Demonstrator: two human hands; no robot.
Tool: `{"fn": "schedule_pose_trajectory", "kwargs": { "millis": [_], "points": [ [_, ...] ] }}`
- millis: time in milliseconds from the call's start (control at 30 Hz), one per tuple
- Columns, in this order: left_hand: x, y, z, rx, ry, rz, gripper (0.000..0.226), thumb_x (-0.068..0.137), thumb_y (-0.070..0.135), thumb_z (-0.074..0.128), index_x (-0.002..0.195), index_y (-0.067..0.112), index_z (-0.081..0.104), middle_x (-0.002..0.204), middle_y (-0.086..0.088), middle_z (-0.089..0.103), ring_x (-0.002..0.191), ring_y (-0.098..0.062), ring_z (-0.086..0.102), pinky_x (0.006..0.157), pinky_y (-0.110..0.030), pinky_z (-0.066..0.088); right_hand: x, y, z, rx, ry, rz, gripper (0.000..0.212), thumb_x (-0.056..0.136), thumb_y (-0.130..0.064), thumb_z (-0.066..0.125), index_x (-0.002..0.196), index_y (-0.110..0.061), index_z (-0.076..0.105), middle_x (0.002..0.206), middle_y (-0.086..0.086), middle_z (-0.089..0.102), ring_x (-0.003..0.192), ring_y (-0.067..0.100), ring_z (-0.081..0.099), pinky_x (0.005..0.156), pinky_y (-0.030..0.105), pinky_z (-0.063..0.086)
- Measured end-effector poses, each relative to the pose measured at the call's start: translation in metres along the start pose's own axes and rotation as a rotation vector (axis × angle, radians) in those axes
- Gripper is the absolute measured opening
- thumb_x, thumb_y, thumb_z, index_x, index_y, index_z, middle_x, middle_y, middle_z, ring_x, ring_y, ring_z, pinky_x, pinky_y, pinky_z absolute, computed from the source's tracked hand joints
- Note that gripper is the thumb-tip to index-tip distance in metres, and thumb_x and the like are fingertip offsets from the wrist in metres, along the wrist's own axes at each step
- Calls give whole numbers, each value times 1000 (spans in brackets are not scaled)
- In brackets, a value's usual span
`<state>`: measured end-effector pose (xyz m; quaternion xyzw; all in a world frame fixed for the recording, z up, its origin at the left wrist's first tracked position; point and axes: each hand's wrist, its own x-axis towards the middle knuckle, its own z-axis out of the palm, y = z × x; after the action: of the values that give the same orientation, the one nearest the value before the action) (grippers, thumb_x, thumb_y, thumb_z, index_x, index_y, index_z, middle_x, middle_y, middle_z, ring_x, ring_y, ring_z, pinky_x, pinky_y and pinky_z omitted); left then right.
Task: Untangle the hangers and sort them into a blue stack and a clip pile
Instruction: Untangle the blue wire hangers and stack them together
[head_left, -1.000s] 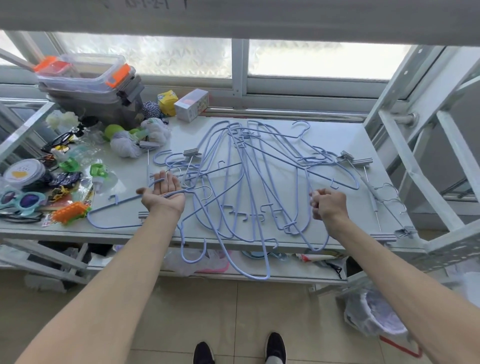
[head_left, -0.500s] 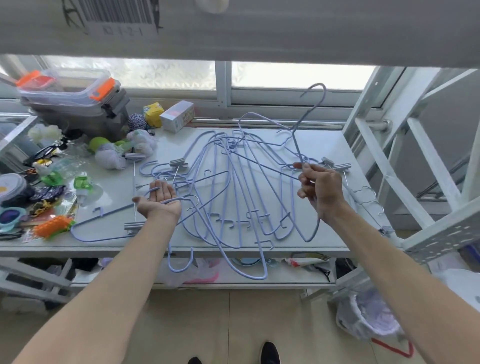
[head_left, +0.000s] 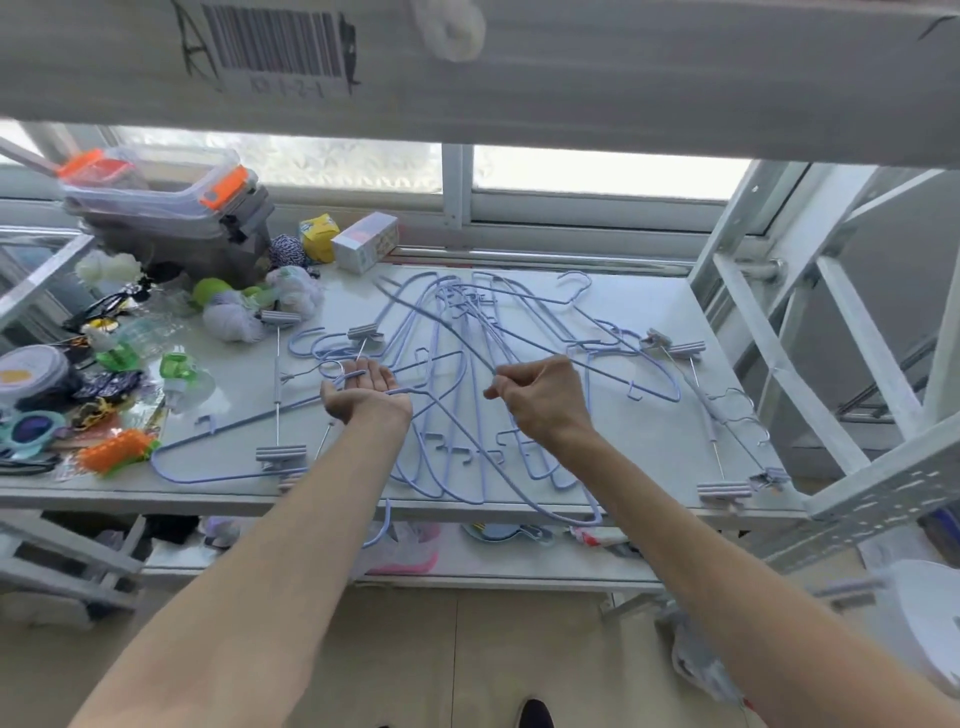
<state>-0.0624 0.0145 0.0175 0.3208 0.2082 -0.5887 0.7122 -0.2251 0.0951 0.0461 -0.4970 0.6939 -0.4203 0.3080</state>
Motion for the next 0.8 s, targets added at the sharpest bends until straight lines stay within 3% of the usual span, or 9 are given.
{"fn": "schedule_pose_trajectory", "kwargs": {
  "millis": [133, 233, 333, 467, 533, 633, 800],
  "points": [
    [1, 2, 1, 11, 6, 13, 46, 100, 45, 29, 90, 10, 58, 93, -5, 62, 99, -21, 60, 83, -27, 46, -14, 12, 24, -182, -66, -52, 21, 79, -13, 60, 86, 4, 71, 75, 11, 74, 68, 17, 72, 63, 37, 60],
    [5, 5, -1, 20, 16, 2, 43, 98, 45, 36, 102, 7, 53, 108, -11, 59, 104, -23, 61, 86, -29, 45, -25, 18, 31, -266, -109, -61, 22, 82, -15, 61, 95, -5, 75, 87, 6, 76, 75, 14, 72, 71, 31, 59],
    [6, 6, -4, 41, 45, -14, 39, 95, 46, 40, 91, 8, 49, 100, -10, 60, 95, -23, 61, 84, -29, 47, -34, 23, 35, -248, -106, -53, 24, 85, -17, 61, 103, -10, 75, 83, 4, 76, 69, 11, 71, 68, 28, 58],
    [3, 4, -11, 79, 97, -40, 46, 96, 50, 35, 79, 9, 46, 90, -13, 63, 91, -26, 63, 91, -32, 49, -37, 30, 38, -271, -119, -52, 23, 87, -19, 58, 84, -4, 75, 65, 6, 71, 60, 16, 65, 62, 33, 55],
    [2, 3, -12, 55, 108, -38, 46, 97, 49, 32, 78, 9, 47, 88, -13, 64, 82, -24, 64, 83, -31, 50, -39, 33, 38, -290, -141, -47, 24, 88, -21, 56, 84, -5, 73, 59, 6, 65, 57, 20, 59, 62, 32, 51],
    [-1, 3, -11, 34, 110, -18, 47, 99, 45, 30, 73, 9, 47, 78, -11, 62, 69, -21, 62, 69, -29, 48, -41, 37, 39, -297, -182, -48, 26, 89, -28, 57, 100, -11, 74, 65, 2, 67, 72, 24, 65, 70, 32, 53],
    [5, 5, -11, 69, 125, 14, 44, 99, 47, 30, 76, 12, 44, 84, -11, 65, 72, -22, 63, 60, -26, 45, -42, 37, 45, -282, -286, -48, 32, 83, -27, 67, 103, -2, 70, 72, 12, 69, 74, 25, 66, 77, 38, 54]
  ]
}}
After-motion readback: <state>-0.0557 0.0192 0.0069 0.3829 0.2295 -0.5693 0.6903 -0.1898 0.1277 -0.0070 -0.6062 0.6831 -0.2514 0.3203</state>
